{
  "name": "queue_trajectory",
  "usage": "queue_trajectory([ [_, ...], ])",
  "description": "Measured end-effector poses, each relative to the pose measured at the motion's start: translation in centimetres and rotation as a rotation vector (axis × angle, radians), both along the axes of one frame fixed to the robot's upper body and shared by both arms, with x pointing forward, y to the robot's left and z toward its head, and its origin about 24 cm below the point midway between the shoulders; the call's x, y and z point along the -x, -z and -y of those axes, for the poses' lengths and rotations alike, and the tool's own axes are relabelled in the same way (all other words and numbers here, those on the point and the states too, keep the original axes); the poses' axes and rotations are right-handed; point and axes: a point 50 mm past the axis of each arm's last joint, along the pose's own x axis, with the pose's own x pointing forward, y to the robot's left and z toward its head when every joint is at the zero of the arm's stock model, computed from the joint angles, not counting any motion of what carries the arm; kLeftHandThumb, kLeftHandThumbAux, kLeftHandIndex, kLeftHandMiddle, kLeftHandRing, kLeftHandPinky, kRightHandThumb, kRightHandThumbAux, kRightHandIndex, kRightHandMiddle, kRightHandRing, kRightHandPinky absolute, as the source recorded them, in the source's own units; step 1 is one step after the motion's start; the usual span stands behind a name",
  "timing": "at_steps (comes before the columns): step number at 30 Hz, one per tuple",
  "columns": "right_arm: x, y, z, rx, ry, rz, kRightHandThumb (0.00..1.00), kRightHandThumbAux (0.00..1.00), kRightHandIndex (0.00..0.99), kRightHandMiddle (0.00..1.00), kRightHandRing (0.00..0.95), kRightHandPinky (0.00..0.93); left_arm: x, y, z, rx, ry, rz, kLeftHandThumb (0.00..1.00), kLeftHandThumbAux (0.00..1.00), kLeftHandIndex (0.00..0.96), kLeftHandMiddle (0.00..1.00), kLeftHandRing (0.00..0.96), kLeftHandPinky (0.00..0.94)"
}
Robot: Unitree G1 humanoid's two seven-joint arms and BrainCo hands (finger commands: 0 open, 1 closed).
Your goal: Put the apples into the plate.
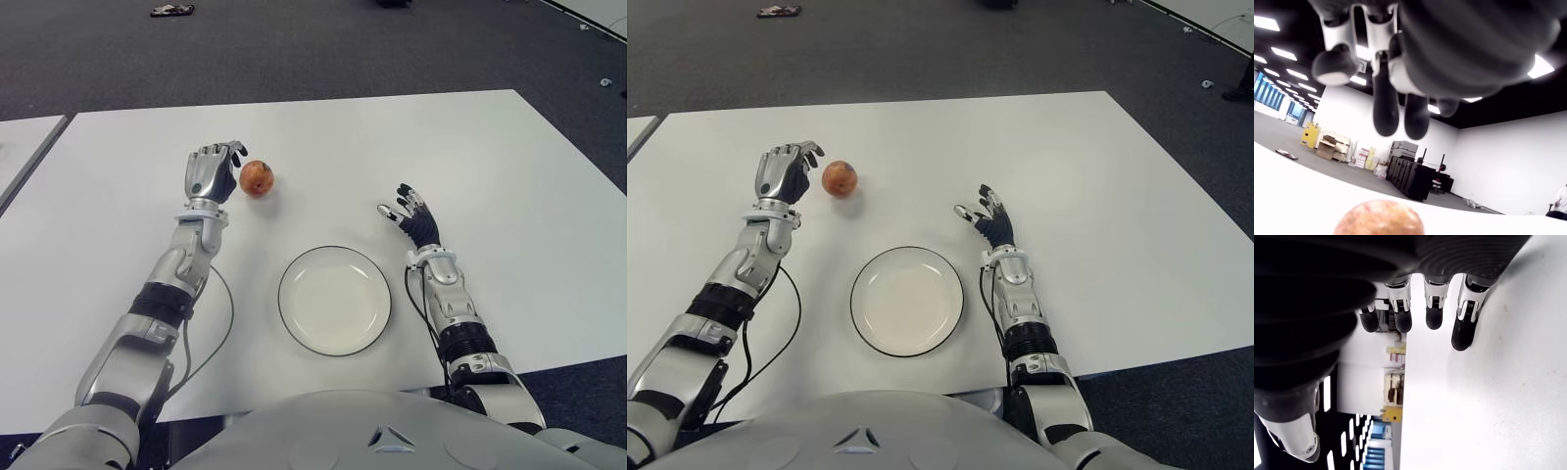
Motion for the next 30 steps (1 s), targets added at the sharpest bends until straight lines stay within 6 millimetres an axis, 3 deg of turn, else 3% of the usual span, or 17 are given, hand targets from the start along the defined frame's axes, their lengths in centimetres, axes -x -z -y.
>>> queue_trajectory([
  [8, 0.0, 0.0, 0.0, 0.003, -0.001, 0.002, 0.12, 0.688, 0.0, 0.007, 0.015, 0.048, -0.1, 0.0, -0.5, -0.046, -0.037, 0.1, 0.845, 0.664, 0.41, 0.553, 0.747, 0.683],
  [30, -0.1, 0.2, 0.1, 0.011, -0.006, 0.007, 0.124, 0.689, 0.0, 0.013, 0.017, 0.039, -0.6, -0.2, -1.4, -0.075, -0.092, 0.233, 0.838, 0.664, 0.408, 0.563, 0.665, 0.611],
])
